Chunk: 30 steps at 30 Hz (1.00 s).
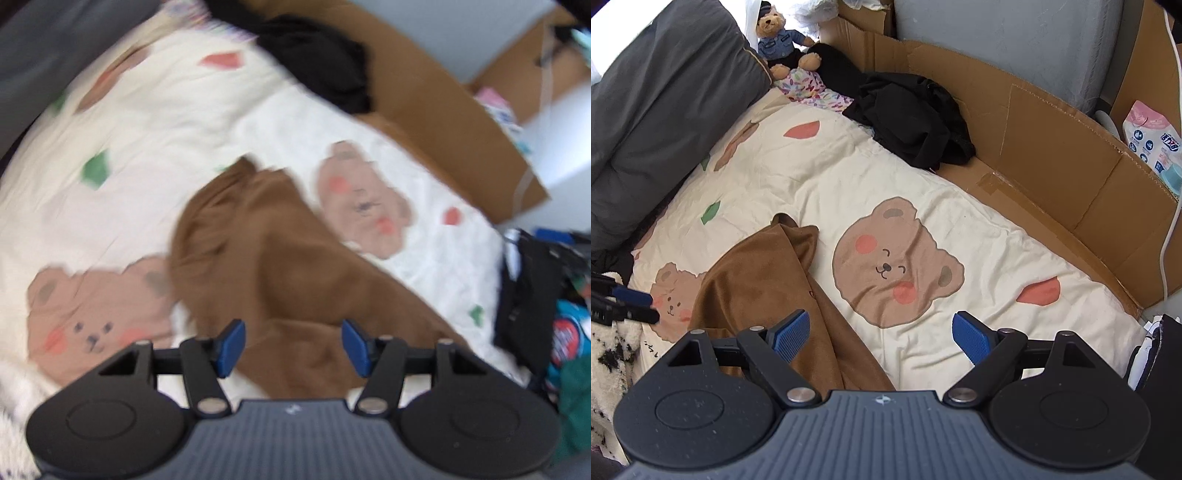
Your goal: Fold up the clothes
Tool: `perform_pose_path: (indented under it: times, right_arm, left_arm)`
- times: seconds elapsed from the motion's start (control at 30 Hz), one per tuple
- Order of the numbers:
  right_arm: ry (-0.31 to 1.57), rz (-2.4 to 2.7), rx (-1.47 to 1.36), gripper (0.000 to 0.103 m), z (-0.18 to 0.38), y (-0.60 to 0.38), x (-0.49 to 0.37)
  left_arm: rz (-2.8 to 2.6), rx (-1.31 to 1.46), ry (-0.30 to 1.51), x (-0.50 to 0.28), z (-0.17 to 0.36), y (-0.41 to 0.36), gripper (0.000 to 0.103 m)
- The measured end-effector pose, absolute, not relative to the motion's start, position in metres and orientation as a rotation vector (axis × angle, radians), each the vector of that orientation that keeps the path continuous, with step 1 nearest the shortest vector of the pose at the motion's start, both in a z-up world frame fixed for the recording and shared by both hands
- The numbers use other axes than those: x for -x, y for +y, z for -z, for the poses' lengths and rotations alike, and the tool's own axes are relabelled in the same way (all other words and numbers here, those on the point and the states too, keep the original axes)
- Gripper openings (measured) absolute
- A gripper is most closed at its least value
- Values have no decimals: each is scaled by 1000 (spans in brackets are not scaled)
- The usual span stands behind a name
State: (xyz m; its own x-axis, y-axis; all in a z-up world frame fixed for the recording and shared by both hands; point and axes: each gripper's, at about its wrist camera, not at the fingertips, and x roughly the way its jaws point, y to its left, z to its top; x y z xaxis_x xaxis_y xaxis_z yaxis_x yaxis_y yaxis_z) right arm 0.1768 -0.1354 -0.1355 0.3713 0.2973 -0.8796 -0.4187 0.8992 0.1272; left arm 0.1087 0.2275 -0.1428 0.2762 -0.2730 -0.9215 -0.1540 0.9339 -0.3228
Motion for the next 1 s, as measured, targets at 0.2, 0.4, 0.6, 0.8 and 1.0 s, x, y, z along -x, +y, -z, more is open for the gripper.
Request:
perform_pose_path:
  times: [0.2,0.4,0.6,0.8,1.0]
  right_arm:
    - [1113,-456,133,88,140,-128,-178]
    - [1116,-478,145,88,142,-119,-176]
    - [1121,-527,159,88,145,-113,-172]
    - [1137,-545,159,88,152,-111,-172]
    - [1145,-537,200,88,162,-108,-172]
  left_arm:
    - [25,493,1341,-110,166,251,61]
    - [-17,497,1327,-110,178,257,60]
    - [1,540,1338,-109,197,258,51]
    - [16,568,1304,-101,208,260,29]
    - [34,732,1306,-93,232,278,26]
